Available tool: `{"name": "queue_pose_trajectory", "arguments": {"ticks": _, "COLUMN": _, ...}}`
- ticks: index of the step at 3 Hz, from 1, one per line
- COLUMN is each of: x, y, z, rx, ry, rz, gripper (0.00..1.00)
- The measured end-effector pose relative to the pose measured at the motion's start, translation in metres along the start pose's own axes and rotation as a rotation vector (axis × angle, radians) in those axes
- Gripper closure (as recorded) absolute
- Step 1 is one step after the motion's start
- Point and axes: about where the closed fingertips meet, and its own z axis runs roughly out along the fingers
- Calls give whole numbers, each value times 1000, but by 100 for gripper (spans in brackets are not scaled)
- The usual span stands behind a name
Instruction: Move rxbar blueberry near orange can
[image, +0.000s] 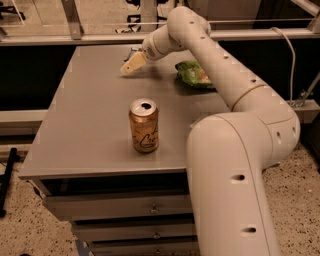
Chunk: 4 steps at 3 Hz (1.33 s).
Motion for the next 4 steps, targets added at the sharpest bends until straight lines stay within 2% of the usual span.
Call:
{"name": "queue_pose_trajectory", "arguments": {"ticks": 1, "x": 8, "y": -5, "z": 6, "rx": -3, "ry": -27, "rz": 55, "gripper": 17}}
{"name": "queue_pose_trajectory", "arguments": {"ticks": 2, "x": 10, "y": -10, "z": 5, "rx": 2, "ry": -53, "rz": 82, "gripper": 39}}
{"name": "queue_pose_trajectory", "arguments": {"ticks": 4, "x": 5, "y": -14, "z": -8, "rx": 32, "ry": -83, "rz": 64, "gripper": 87}}
